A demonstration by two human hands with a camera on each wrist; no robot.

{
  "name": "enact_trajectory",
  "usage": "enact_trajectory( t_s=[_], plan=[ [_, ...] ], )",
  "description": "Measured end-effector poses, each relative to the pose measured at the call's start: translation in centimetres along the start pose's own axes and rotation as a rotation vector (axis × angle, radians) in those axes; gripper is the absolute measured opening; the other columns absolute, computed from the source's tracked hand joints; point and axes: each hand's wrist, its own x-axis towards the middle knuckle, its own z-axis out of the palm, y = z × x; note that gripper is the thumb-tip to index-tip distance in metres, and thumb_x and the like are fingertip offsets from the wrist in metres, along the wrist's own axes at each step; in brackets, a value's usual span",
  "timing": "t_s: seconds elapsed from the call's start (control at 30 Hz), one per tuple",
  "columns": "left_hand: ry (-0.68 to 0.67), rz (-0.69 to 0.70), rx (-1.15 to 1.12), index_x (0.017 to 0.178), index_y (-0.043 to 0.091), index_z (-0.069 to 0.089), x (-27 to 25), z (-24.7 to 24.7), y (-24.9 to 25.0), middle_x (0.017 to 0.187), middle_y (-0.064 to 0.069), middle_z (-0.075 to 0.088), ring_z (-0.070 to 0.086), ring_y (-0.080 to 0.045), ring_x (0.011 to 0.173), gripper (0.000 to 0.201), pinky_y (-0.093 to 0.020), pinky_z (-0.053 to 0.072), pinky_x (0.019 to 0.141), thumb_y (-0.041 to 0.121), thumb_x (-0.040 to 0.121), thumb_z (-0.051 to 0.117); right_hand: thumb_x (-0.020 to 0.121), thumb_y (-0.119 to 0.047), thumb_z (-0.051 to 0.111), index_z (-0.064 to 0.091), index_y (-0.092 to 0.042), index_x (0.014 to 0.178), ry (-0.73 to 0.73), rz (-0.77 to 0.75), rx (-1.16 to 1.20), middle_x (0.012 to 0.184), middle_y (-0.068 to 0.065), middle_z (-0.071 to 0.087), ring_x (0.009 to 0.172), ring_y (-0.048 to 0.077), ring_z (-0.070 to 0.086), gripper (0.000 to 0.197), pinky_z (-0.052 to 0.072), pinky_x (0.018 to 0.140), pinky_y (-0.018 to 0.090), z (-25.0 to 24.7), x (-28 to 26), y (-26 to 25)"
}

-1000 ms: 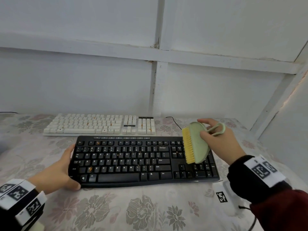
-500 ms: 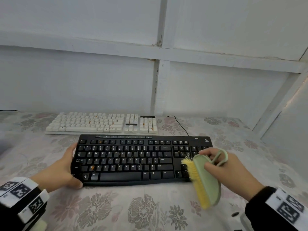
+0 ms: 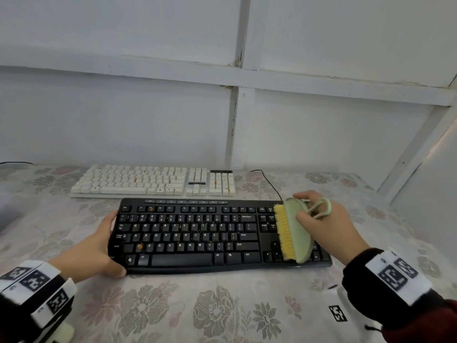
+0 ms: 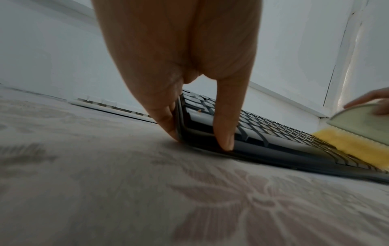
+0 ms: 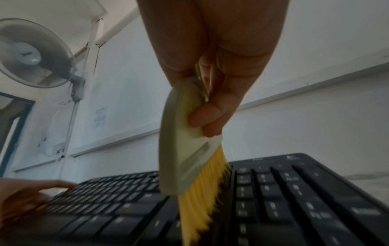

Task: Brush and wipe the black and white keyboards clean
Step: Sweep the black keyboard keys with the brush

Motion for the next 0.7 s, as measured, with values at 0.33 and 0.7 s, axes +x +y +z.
enact_trajectory(
  t_s=[0.33, 0.7],
  plan=[
    [-0.02, -0.016, -0.013, 0.131, 0.058, 0.004, -0.2, 0.1, 0.4, 0.113, -0.003, 0.061, 0.064, -0.024, 0.1, 0.135, -0.047, 0.051, 0.09, 0.018, 0.028, 0.081, 0.083, -0.007, 0.056, 0.066, -0.03, 0.099, -0.059, 0.004, 0.023, 0.087, -0.009, 0.065, 0.072, 0.004, 0.06, 0.03, 0.042, 0.056, 0.009, -1.8, -2.2, -0.1],
    [-0.017, 0.011, 0.001, 0.117, 0.069, 0.01, -0.2, 0.1, 0.5, 0.115, -0.001, 0.06, 0.063, -0.022, 0.101, 0.123, -0.047, 0.05, 0.091, 0.019, 0.03, 0.08, 0.086, -0.009, 0.053, 0.059, -0.029, 0.104, -0.021, 0.006, -0.014, 0.087, 0.002, 0.064, 0.066, 0.014, 0.054, 0.027, 0.041, 0.052, 0.015, 0.0, -0.8, 0.1]
  ],
)
